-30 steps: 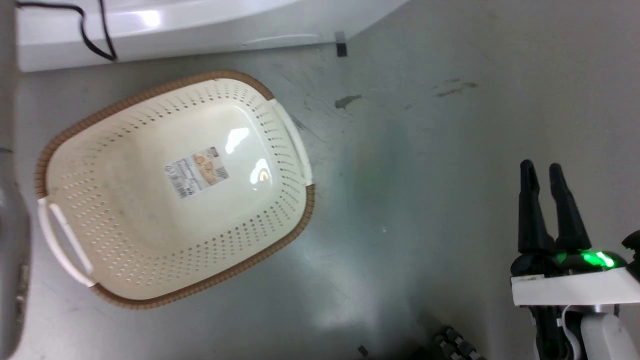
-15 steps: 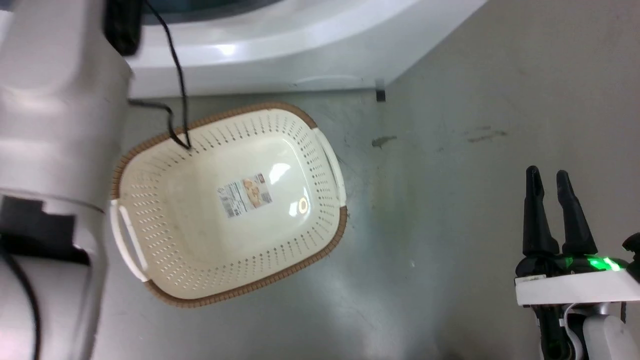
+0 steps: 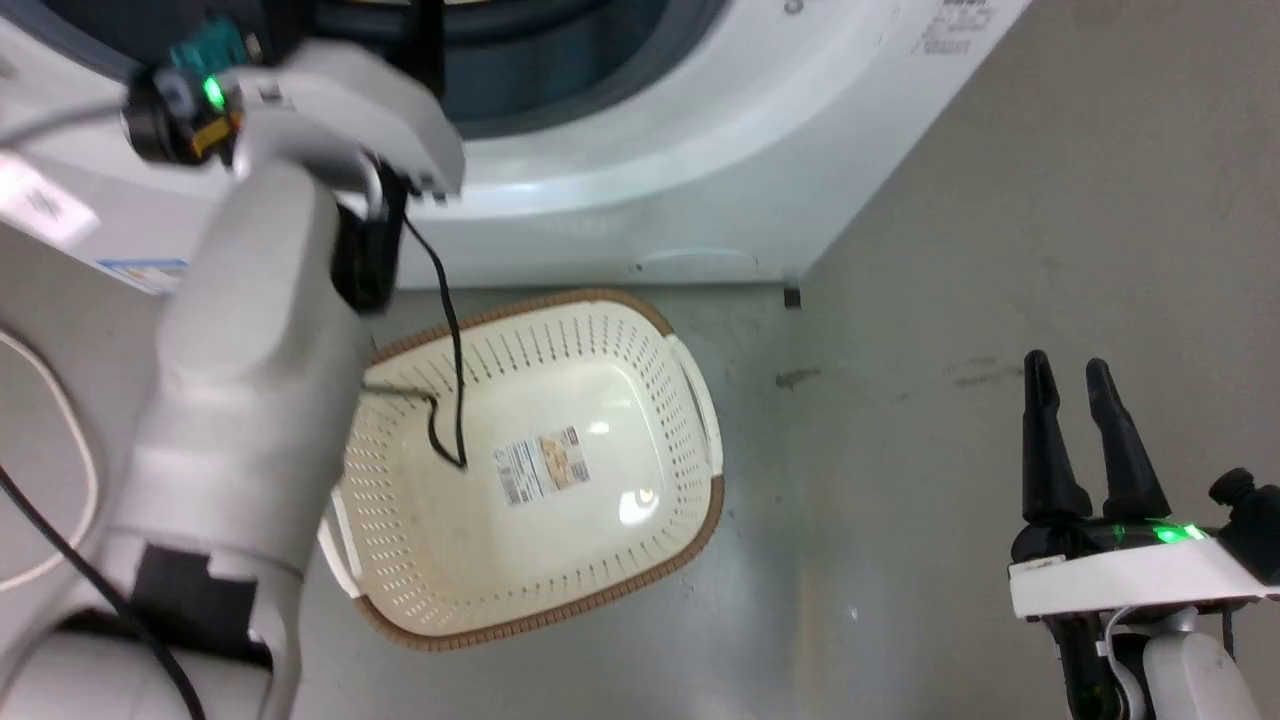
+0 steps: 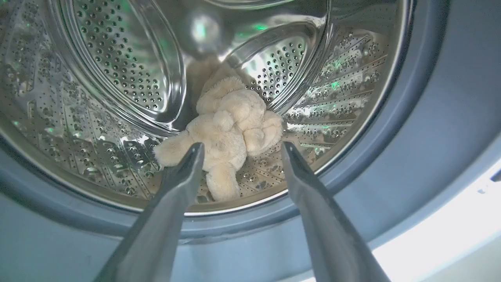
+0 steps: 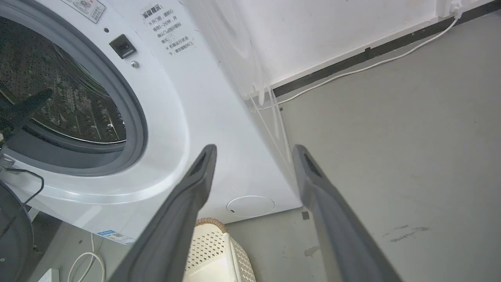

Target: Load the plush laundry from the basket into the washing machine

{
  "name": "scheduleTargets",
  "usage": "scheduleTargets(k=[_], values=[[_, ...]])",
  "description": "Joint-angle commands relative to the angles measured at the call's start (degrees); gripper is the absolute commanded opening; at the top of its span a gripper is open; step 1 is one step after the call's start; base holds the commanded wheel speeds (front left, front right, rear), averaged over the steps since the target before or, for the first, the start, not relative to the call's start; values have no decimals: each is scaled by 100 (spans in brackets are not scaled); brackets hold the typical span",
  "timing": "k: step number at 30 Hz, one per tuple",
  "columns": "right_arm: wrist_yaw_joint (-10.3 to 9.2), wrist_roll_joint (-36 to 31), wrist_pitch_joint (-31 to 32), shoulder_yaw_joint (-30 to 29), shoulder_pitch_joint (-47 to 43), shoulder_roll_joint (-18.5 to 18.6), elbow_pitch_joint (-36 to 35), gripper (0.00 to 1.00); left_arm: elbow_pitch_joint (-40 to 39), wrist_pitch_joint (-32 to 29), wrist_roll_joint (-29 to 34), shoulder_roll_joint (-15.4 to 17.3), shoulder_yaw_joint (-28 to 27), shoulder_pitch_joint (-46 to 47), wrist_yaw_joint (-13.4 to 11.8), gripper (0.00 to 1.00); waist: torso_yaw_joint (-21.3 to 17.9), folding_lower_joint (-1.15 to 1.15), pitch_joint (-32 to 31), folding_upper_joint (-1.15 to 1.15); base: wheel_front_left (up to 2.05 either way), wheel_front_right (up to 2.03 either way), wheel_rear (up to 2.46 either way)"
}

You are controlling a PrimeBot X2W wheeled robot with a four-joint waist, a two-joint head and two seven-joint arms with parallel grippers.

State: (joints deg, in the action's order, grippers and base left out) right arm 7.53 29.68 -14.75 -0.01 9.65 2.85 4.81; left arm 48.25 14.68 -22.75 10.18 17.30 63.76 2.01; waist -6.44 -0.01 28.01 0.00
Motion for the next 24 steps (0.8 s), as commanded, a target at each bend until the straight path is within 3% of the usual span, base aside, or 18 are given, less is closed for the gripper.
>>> scheduleTargets(k=[1,17,24], values=[[-4,-46,-25,2,-2,3,30,100,-64,30,-12,-10,-30,-193,-19,100,94,1,-217,0,0,0,0],[-4,-601,-25,104,-493,3,184,100,-1049,31,-164,-153,-529,-2087,-96,100,318,1,-1424,0,0,0,0],[-4,-1308,-24,213,-711,3,190,100,-1390,31,-116,-124,-538,-2815,-139,100,367,1,-1897,0,0,0,0]])
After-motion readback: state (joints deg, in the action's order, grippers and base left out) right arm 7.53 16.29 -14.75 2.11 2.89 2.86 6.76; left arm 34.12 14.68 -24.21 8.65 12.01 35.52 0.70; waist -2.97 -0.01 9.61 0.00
